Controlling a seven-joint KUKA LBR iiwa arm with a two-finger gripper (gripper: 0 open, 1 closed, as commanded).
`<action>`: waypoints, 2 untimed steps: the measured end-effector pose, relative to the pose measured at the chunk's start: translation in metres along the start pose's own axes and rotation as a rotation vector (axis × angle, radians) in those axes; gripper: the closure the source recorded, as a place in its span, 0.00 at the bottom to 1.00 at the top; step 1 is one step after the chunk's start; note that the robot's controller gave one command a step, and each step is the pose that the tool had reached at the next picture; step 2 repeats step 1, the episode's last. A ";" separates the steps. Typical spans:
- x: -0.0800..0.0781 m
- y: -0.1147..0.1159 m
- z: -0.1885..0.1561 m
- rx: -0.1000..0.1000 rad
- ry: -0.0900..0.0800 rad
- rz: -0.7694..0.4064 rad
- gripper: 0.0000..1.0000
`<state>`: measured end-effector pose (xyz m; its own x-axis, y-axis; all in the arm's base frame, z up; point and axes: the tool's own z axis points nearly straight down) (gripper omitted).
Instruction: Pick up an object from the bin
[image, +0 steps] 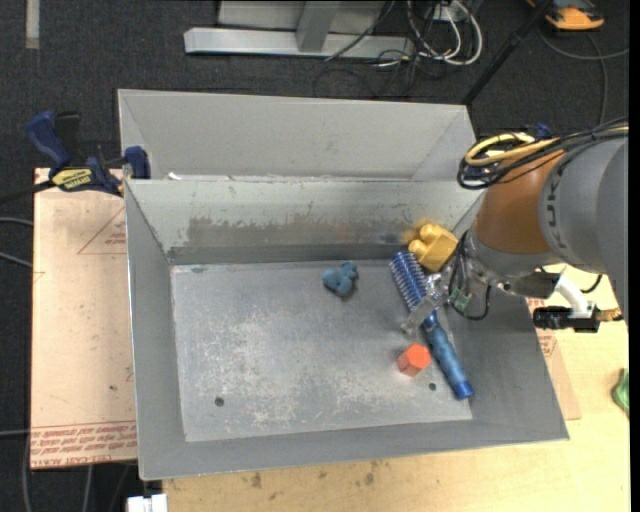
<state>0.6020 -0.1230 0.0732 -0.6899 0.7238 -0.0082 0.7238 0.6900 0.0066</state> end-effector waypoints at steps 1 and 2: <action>0.003 0.000 0.002 0.002 0.007 -0.002 1.00; 0.003 0.000 0.002 0.002 0.007 -0.002 1.00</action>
Offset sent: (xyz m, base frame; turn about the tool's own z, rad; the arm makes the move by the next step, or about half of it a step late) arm 0.0000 0.0000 0.0000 0.0000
